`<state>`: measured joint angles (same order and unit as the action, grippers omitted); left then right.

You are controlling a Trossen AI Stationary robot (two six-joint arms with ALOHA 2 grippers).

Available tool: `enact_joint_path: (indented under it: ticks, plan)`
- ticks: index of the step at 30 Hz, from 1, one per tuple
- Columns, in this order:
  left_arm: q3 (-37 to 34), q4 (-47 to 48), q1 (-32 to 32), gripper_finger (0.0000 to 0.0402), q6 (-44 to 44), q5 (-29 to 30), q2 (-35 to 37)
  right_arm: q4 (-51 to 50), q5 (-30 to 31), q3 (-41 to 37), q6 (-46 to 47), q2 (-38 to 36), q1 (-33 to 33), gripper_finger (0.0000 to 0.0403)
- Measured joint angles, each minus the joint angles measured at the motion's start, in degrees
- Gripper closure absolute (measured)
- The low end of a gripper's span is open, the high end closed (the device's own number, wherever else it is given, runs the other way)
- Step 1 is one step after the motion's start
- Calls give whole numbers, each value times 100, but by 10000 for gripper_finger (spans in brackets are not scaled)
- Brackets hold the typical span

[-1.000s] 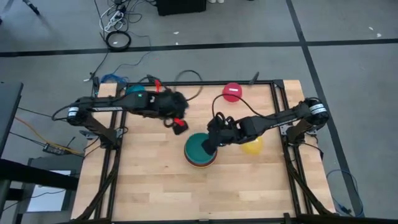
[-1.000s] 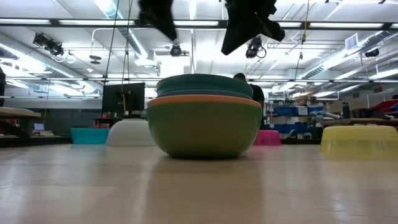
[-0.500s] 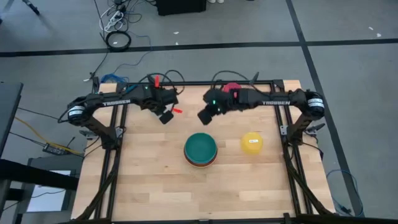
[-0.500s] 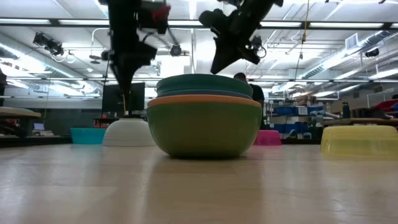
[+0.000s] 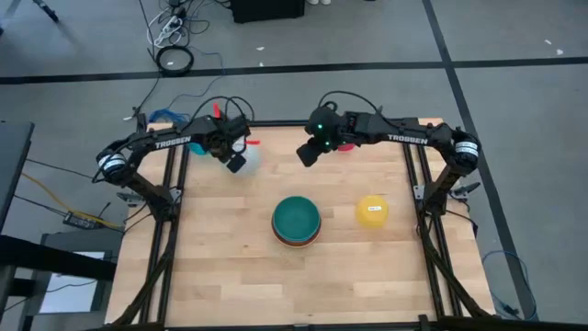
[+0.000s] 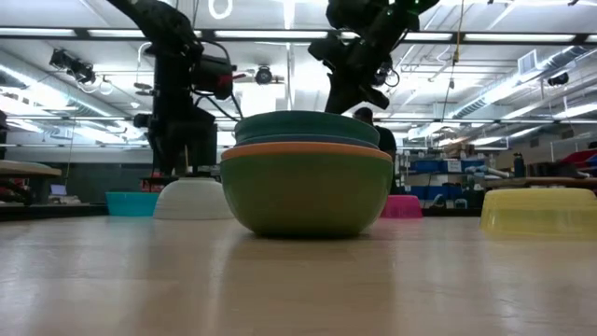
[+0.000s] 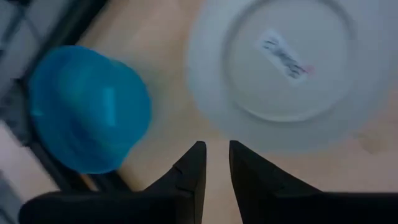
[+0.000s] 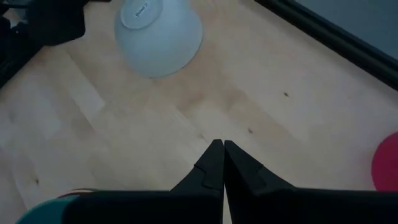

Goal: Nest bowls inside each other
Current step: Stack the white bowl on top of the green bowl

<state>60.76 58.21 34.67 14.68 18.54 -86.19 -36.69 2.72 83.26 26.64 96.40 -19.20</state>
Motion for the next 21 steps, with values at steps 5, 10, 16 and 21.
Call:
enact_joint_path:
  ticks: [5, 10, 16, 21]
  plan:
    - [-32, -249, 365, 324, -245, 88, -118, 26, 2, 0, -43, 0, -90, 403]
    - [-86, -647, 757, 324, -574, -77, -510, 25, -62, 0, -80, 0, -141, 403]
    - [-88, -1150, 934, 324, -879, -706, -1010, -25, -106, 0, -88, 2, -192, 403]
    - [-87, -1787, 786, 324, -914, -1794, -1108, -546, -302, 0, 35, 2, -312, 403]
